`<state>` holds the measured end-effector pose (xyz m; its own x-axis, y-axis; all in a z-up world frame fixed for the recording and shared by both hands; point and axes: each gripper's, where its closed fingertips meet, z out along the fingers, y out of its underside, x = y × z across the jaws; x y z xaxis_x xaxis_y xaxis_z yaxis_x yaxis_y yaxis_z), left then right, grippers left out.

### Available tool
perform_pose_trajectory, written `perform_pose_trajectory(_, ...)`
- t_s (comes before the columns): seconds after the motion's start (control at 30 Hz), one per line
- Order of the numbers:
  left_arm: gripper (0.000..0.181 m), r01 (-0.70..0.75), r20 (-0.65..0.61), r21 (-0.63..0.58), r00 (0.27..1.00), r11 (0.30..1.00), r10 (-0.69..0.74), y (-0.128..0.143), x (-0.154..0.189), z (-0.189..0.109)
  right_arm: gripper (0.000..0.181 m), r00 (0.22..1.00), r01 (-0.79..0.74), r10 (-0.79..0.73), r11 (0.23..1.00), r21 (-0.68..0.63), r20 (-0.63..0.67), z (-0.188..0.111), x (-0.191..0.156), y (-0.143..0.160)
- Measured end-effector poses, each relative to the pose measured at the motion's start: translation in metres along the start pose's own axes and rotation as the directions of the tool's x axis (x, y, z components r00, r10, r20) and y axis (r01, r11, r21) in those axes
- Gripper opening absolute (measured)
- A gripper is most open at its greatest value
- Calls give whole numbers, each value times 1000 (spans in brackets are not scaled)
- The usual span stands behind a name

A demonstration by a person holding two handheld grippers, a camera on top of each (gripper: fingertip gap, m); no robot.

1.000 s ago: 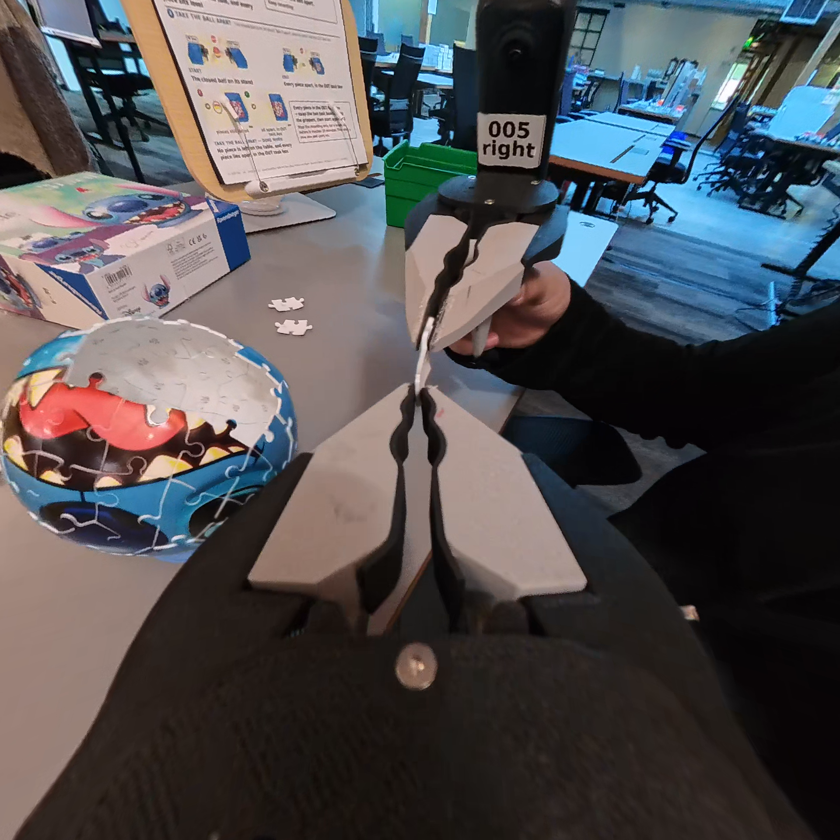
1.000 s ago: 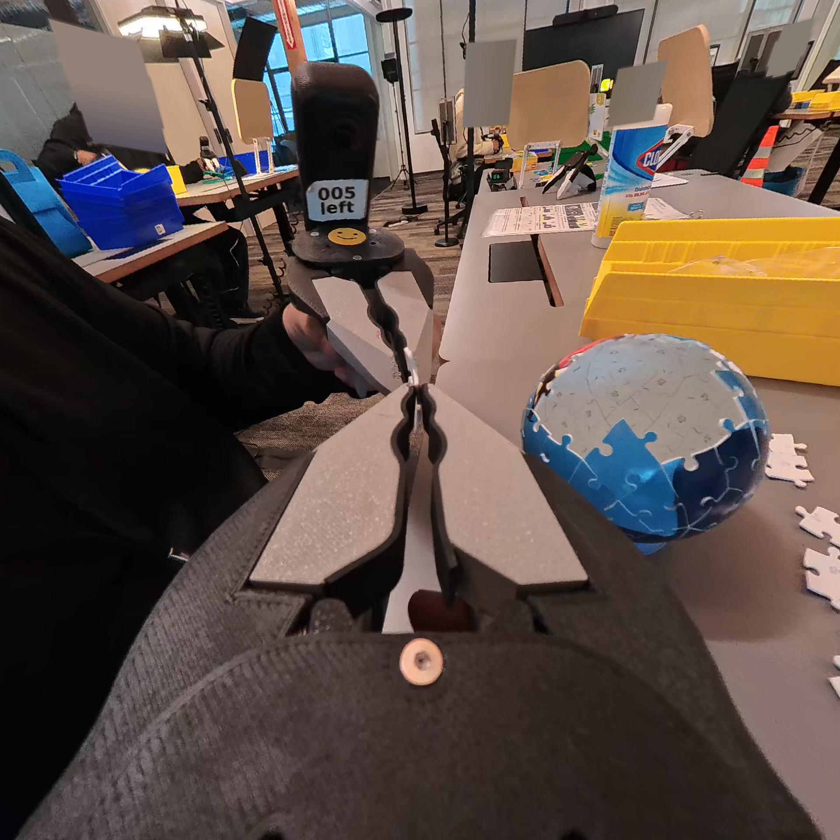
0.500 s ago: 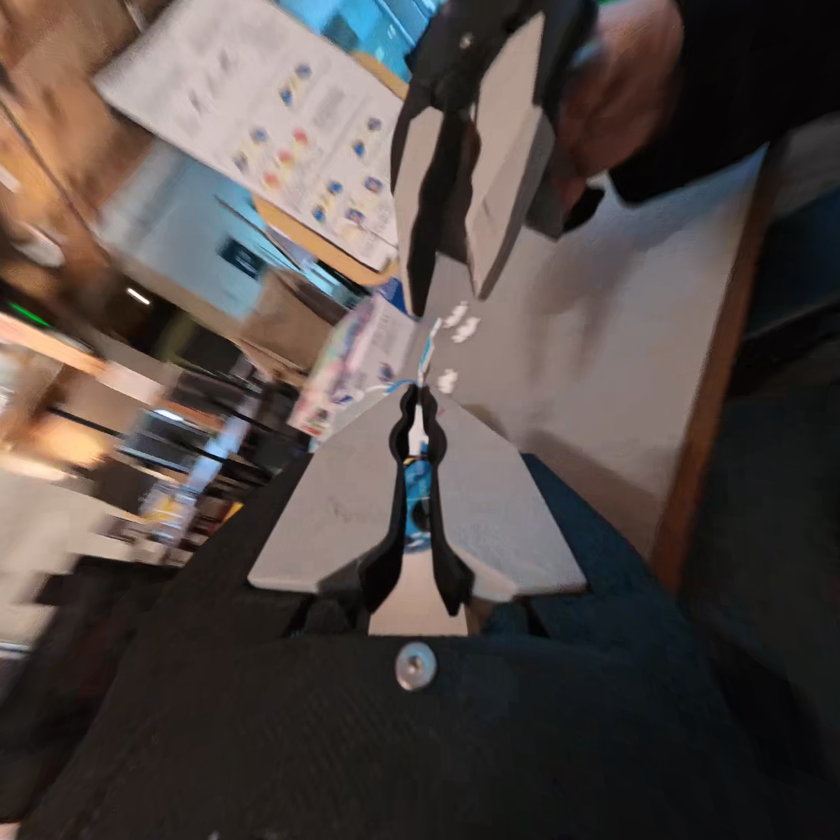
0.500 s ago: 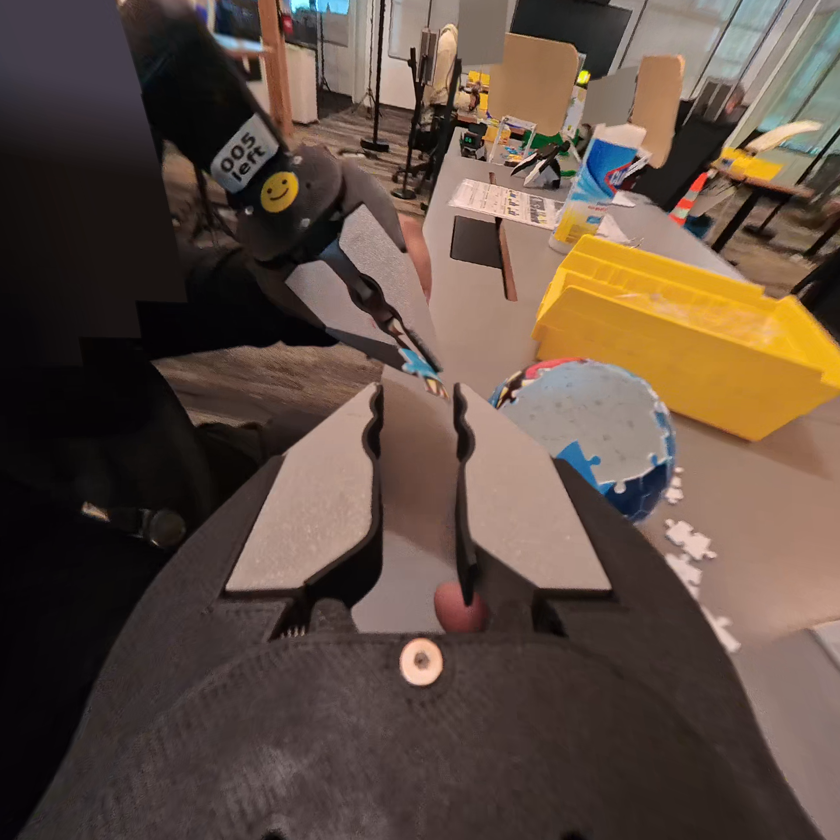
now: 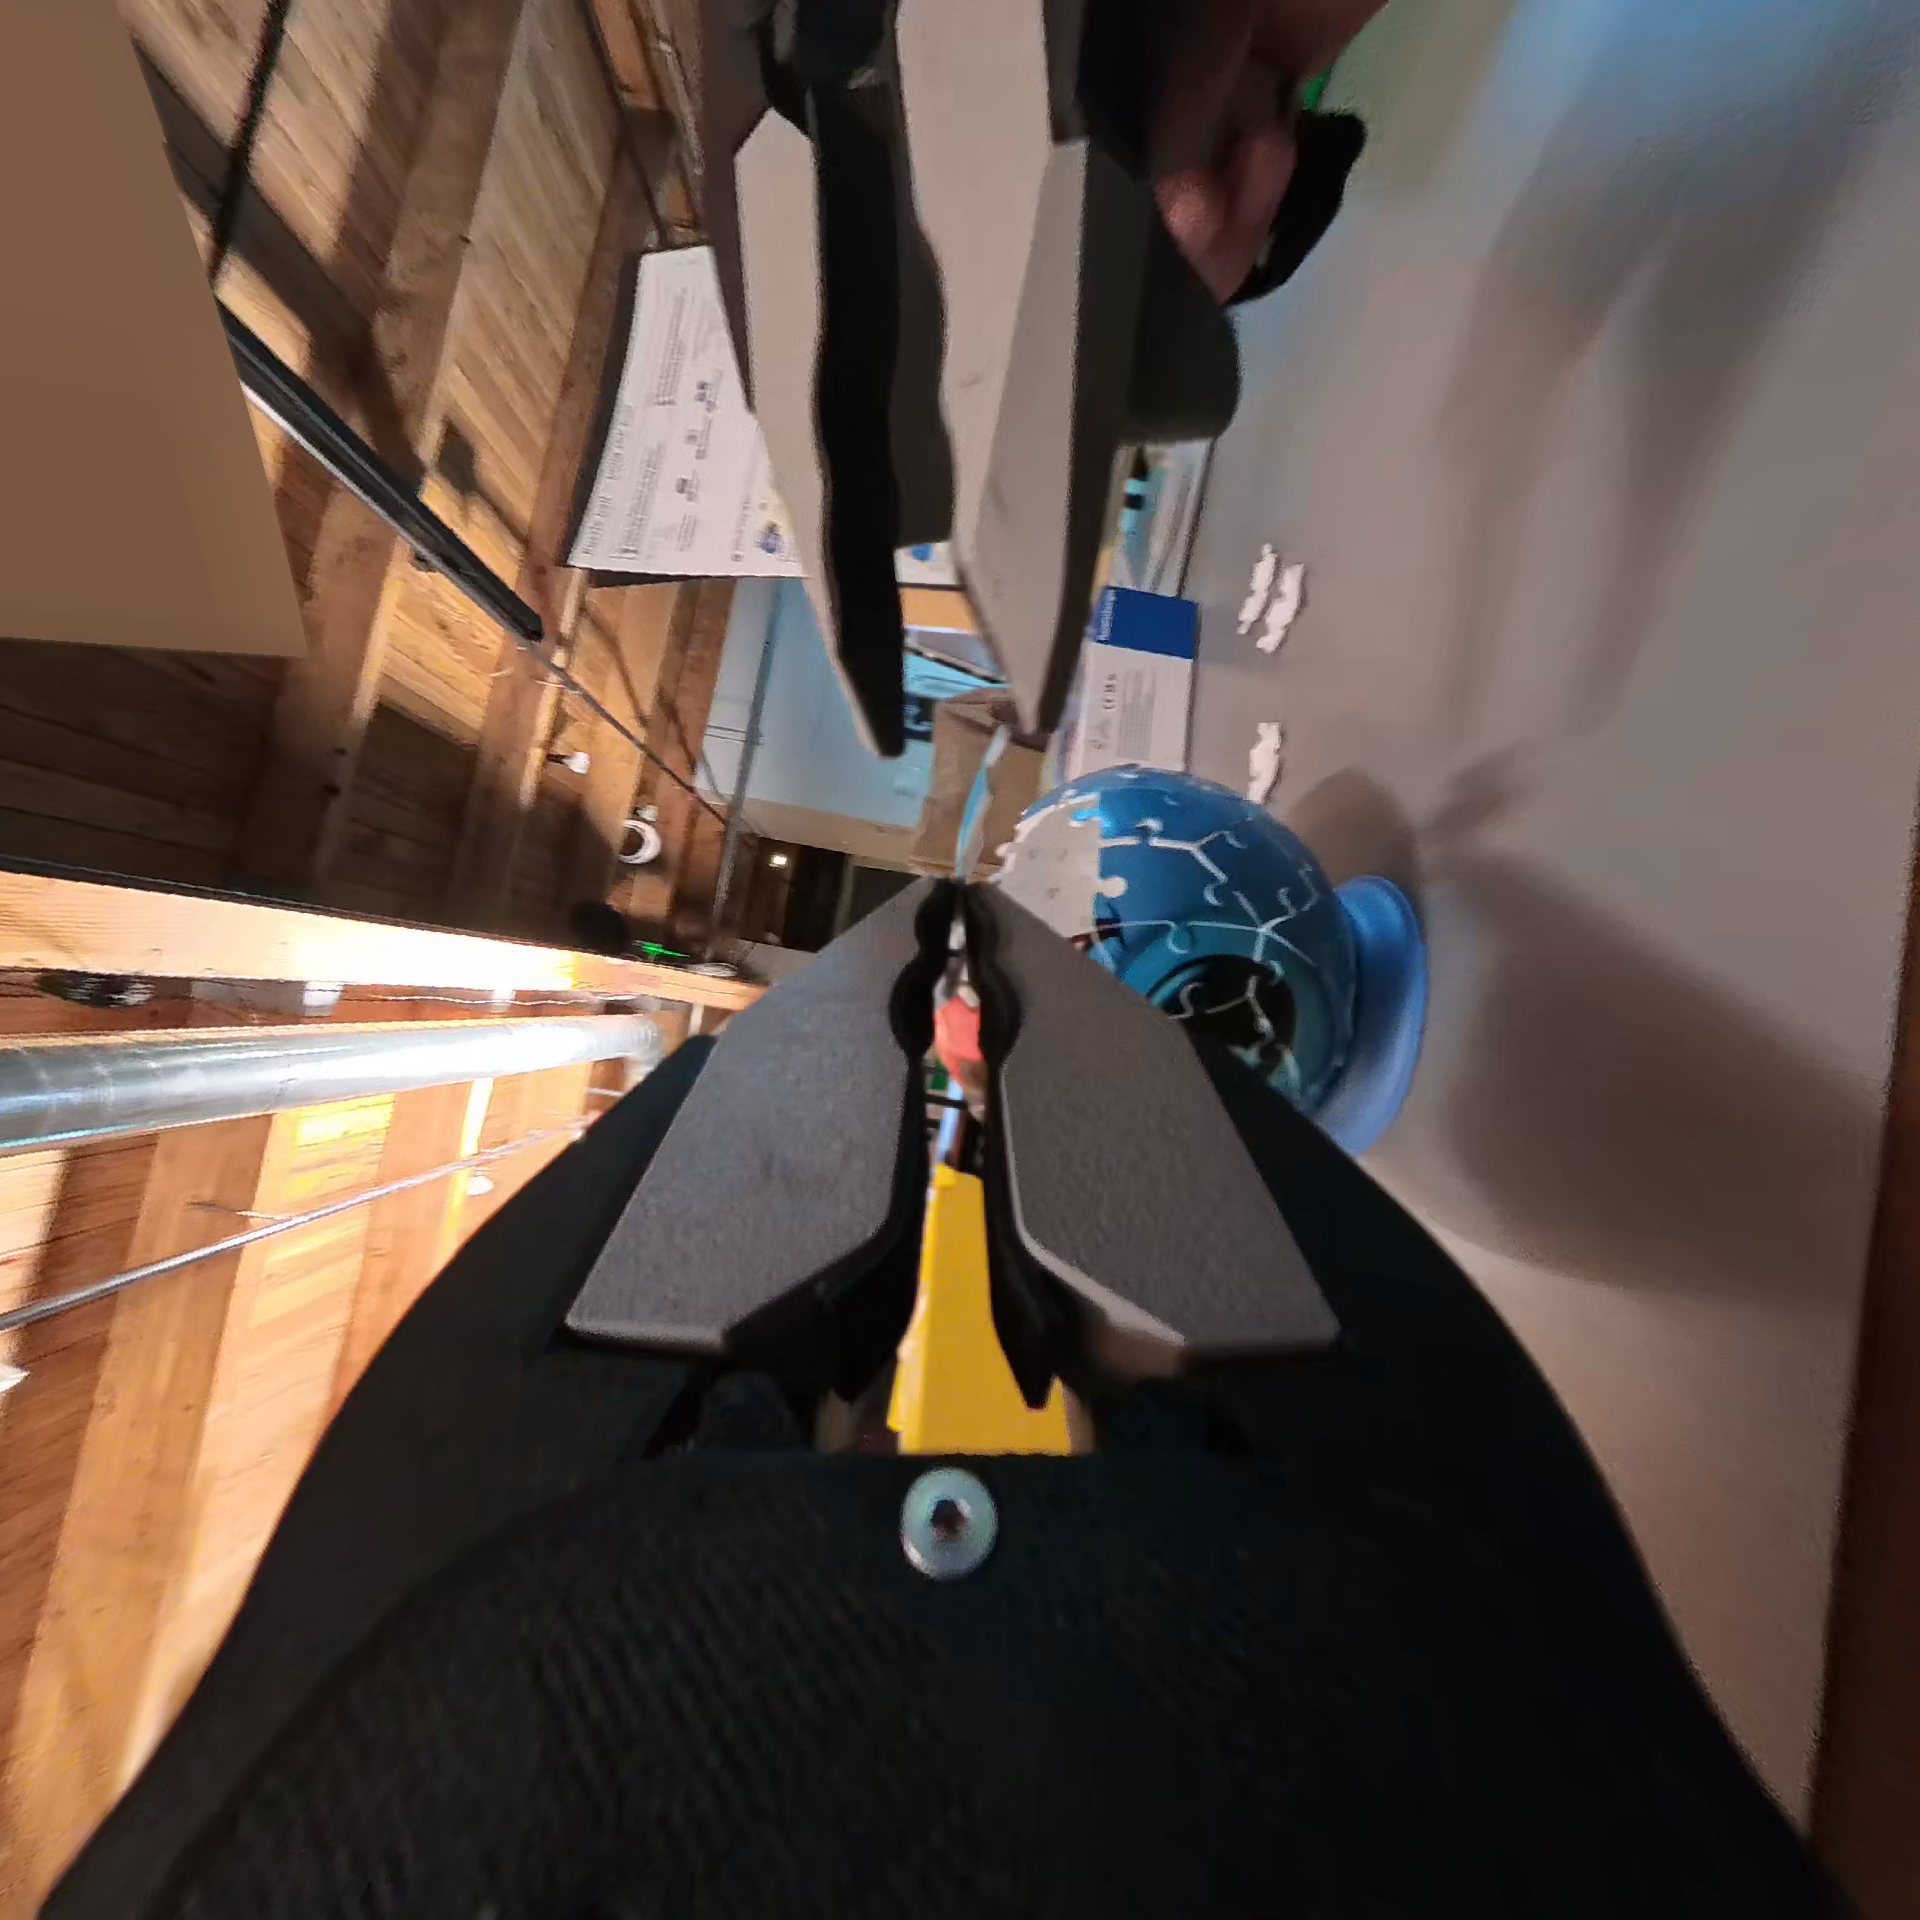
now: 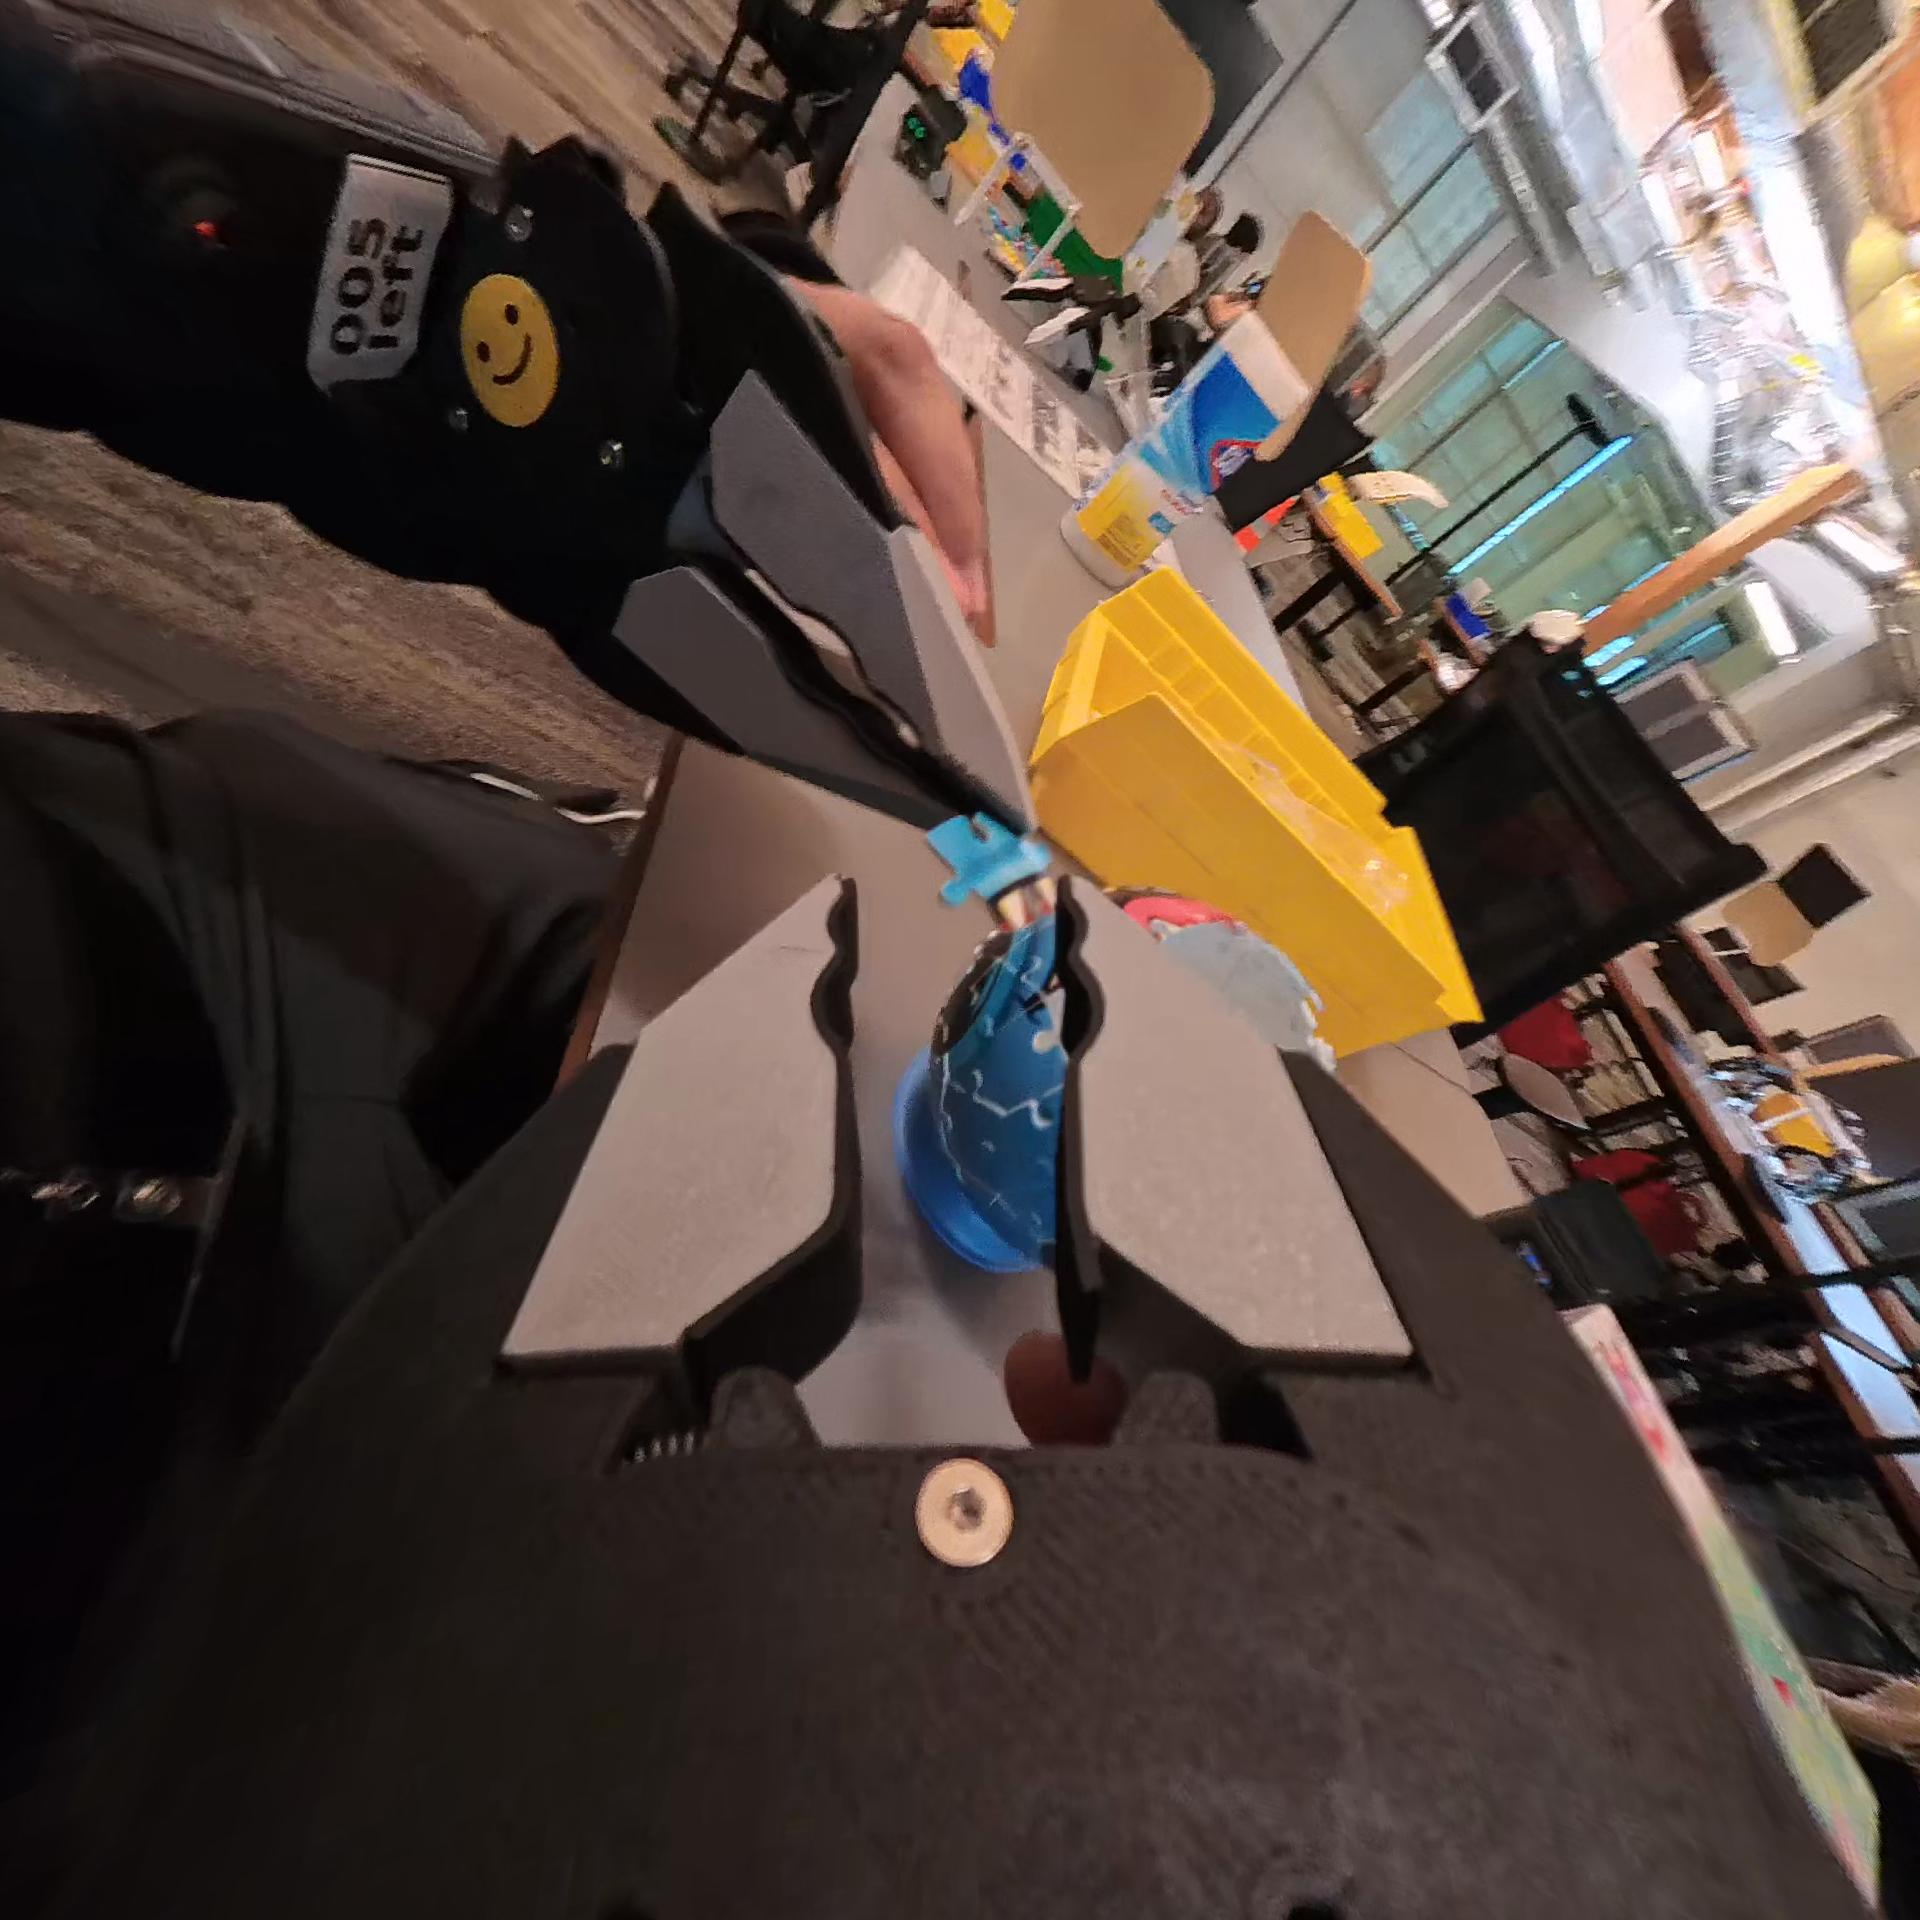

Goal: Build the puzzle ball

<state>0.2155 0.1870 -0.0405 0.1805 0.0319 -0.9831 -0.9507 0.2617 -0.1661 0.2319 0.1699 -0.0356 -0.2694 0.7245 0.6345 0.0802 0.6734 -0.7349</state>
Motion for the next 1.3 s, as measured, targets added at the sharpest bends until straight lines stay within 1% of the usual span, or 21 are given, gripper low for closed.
perform_pose_trajectory(0.07, 0, 47, -59, -15, 997, 999, -48, -1, 7, 2, 29, 998, 46, -46, 999, 10, -52, 3, 3, -4)
perform_pose_trajectory(0.1, 0, 78, -102, -18, 992, 997, -80, -4, 10, 2, 23, 994, 85, -86, 996, -8, -72, 5, 5, -3)
perform_pose_trajectory(0.17, 0, 147, -154, -24, 977, 989, -149, -9, 10, 1, 0, 983, 159, -165, 984, -79, -84, 8, 6, 3)
perform_pose_trajectory(0.23, 0, 211, -186, -26, 959, 977, -212, -14, 5, -2, 0, 978, 169, -181, 979, -116, -105, 8, 13, 7)
perform_pose_trajectory(0.3, 0, 301, -206, -21, 932, 953, -299, -19, -4, -6, 0, 983, 130, -142, 986, -106, -113, 4, 19, 7)
perform_pose_trajectory(0.33, 0, 365, -247, -54, 897, 929, -367, -18, -3, -6, 0, 989, 93, -104, 991, -97, -110, 1, 21, 8)
perform_pose_trajectory(0.37, 0, 417, -301, -123, 849, 901, -434, -13, 2, -7, 0, 993, 49, -57, 996, -81, -102, -2, 22, 7)
perform_pose_trajectory(0.4, 0, 442, -325, -171, 819, 881, -474, -9, 5, -7, 0, 996, 2, -6, 999, -45, -84, -5, 21, 3)
perform_pose_trajectory(0.47, 0, 475, -376, -229, 762, 850, -527, -8, 13, -10, 22, 996, -85, 84, 996, 25, 30, -9, 5, -12)
perform_pose_trajectory(0.5, 0, 499, -398, -241, 731, 832, -554, -11, 16, -11, 25, 992, -105, 104, 994, 18, 67, -8, -1, -14)
perform_pose_trajectory(0.53, 0, 523, -408, -245, 708, 816, -576, -15, 17, -11, 23, 994, -91, 92, 996, -17, 62, -6, -2, -11)
perform_pose_trajectory(0.57, 0, 529, -402, -266, 699, 806, -591, -13, 17, -11, 15, 998, -50, 52, 997, -56, 38, -3, -2, -6)
perform_pose_trajectory(0.63, 0, 543, -405, -297, 673, 785, -619, -9, 19, -12, 4, 999, 25, -22, 995, -97, 38, 2, -8, -2)
perform_pose_trajectory(0.7, 0, 590, -412, -318, 619, 742, -669, -8, 18, -15, 0, 999, 35, -33, 994, -104, 25, 4, -9, -3)
perform_pose_trajectory(0.83, 0, 684, -399, -296, 546, 667, -737, -10, 1, -21, 0, 995, -100, 101, 994, -38, 16, 4, -1, -7)
perform_pose_trajectory(0.9, 0, 736, -402, -241, 517, 632, -756, -14, -11, -25, 0, 980, -195, 194, 981, 12, 41, 3, 2, -10)
perform_pose_trajectory(1.0, 0, 798, -403, -216, 452, 563, -796, -14, -20, -28, 0, 945, -319, 311, 944, 81, 99, 3, 4, -15)
perform_pose_trajectory(1.13, 0, 851, -406, -218, 366, 478, -837, -16, -23, -26, 0, 905, -403, 389, 913, 57, 172, 12, -2, -9)
perform_pose_trajectory(1.17, 0, 847, -396, -233, 366, 478, -842, -13, -22, -25, 0, 897, -414, 400, 909, 43, 186, 14, -4, -7)
perform_pose_trajectory(1.23, 0, 811, -366, -279, 406, 514, -838, -6, -15, -24, 0, 899, -406, 400, 914, -2, 175, 16, -5, -1)
perform_pose_trajectory(1.3, 0, 781, -375, -303, 429, 546, -821, -7, -9, -25, 13, 918, -371, 370, 928, -18, 144, 16, -3, -2)
